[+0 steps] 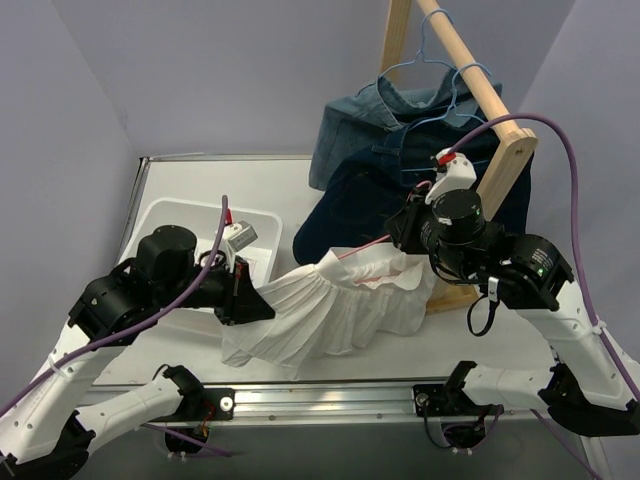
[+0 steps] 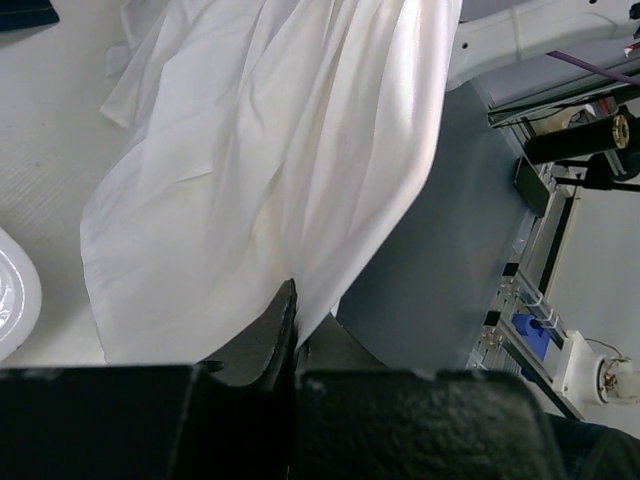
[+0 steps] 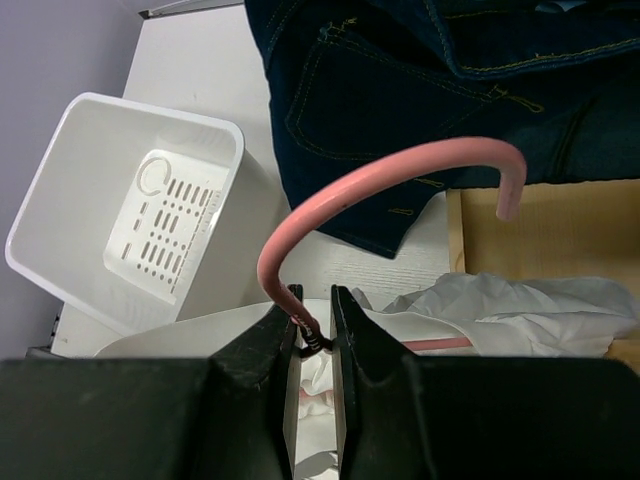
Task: Remove the skirt from the hanger
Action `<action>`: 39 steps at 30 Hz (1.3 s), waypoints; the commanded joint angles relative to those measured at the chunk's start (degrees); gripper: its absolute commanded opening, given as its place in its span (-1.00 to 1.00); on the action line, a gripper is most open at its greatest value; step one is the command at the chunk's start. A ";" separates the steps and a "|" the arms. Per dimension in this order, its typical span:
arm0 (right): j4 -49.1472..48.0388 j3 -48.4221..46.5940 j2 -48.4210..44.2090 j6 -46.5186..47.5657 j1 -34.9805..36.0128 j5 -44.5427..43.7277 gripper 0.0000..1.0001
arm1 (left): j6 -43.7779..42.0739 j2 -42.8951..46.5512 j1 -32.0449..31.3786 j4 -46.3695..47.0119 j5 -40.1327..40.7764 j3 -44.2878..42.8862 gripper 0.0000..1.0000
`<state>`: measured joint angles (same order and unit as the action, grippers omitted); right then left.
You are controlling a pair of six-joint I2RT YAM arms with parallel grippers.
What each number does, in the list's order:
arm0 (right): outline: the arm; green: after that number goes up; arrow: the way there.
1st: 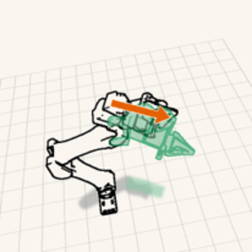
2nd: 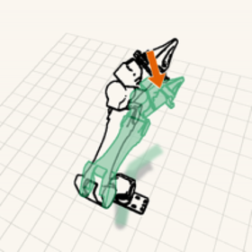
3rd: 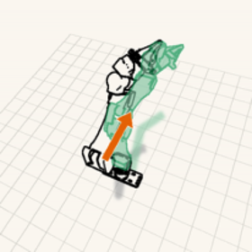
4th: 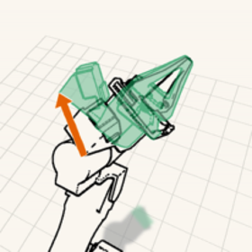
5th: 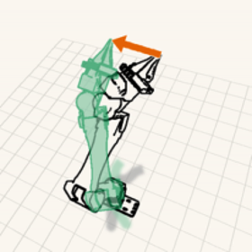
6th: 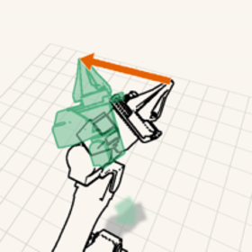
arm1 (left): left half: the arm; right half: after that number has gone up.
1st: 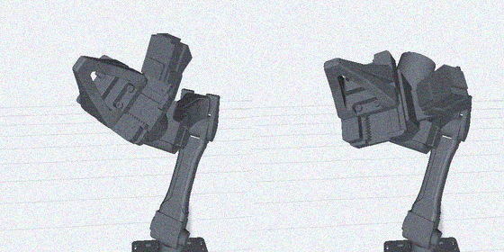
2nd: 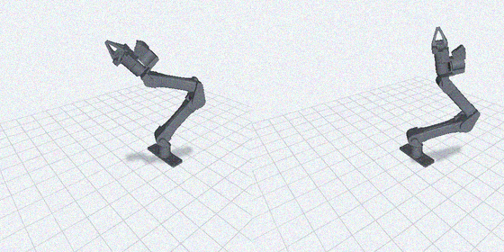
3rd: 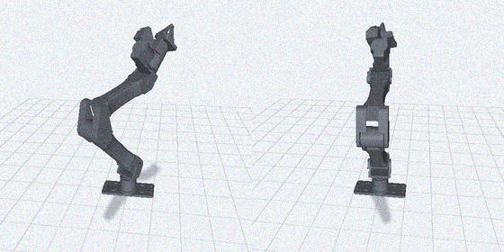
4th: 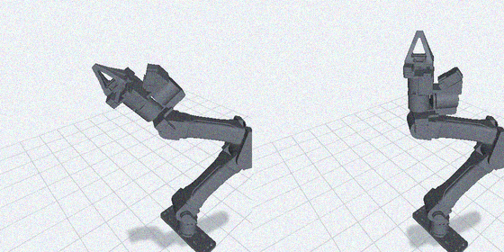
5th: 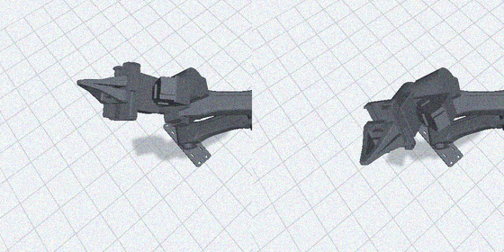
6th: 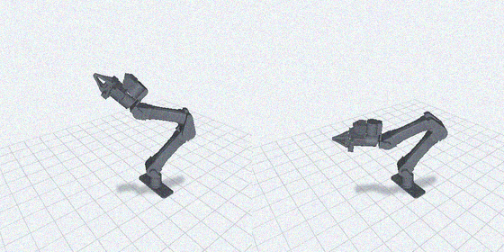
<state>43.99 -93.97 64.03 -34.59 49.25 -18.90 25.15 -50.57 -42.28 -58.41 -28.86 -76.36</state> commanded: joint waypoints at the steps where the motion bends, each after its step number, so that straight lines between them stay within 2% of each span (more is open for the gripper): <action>1: 0.66 -0.68 0.30 -0.66 0.14 -6.50 -1.00 | 0.43 1.78 0.10 -3.55 3.28 -1.25 -0.95; 13: -2.76 5.55 2.85 -0.83 -0.91 -8.70 -1.00 | 1.39 8.02 0.10 -8.38 17.87 -9.42 -0.95; 19: -3.38 6.87 3.65 -0.39 -2.76 -8.70 -1.00 | 2.36 10.05 0.18 -10.93 19.98 -11.27 -0.95; 28: -3.82 8.54 2.59 2.15 -11.37 -3.78 -1.00 | 4.03 12.33 0.18 -13.57 21.83 -11.62 -0.95; 39: -4.61 9.42 2.86 2.68 -12.60 -3.25 -1.00 | 4.30 12.77 0.18 -16.29 23.76 -13.46 -0.95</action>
<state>36.93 -85.67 67.37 -36.40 40.27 -11.05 29.36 -40.66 -42.28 -68.51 -8.54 -85.14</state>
